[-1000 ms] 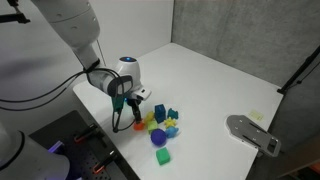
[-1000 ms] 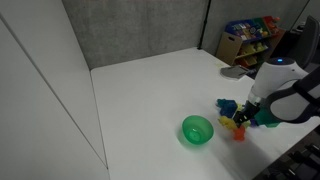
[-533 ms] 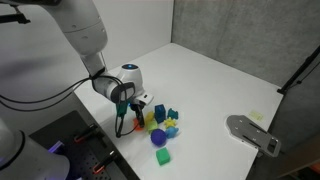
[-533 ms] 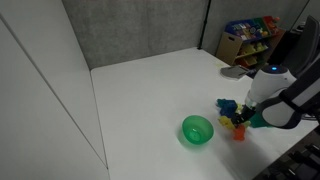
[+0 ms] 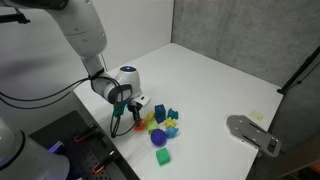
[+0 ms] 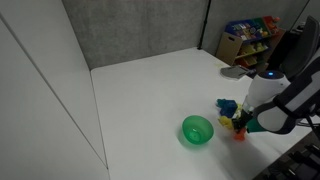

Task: Put the orange toy in the green bowl

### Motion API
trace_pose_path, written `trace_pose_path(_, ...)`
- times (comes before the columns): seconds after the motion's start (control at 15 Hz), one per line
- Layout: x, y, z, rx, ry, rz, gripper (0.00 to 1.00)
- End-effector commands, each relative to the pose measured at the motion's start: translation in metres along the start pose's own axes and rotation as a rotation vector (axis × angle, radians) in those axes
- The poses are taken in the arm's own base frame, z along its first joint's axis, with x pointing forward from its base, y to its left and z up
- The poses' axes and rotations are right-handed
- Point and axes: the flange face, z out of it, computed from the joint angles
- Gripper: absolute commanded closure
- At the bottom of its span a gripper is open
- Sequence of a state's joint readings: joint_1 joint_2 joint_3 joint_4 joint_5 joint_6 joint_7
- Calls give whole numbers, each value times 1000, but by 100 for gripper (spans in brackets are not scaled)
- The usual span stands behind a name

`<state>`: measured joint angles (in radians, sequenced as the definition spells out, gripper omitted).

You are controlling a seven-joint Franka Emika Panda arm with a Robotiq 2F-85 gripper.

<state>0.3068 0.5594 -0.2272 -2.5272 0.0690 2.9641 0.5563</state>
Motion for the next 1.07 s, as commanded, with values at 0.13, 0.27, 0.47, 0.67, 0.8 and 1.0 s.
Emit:
trace_pose_path(0.13, 5, -5, -34, 42, 40, 1, 87)
trace_pose_path(0.27, 6, -10, -51, 61, 59, -5, 92)
trace_pose_path(0.47, 10, -21, -85, 95, 102, -17, 93)
trace_pose_path(0.67, 10, -41, -123, 136, 144, -47, 92)
trace_pose_path(0.8, 3, -65, -151, 170, 169, -84, 92)
trace_pose_path(1.0, -14, -104, -183, 199, 191, -129, 93)
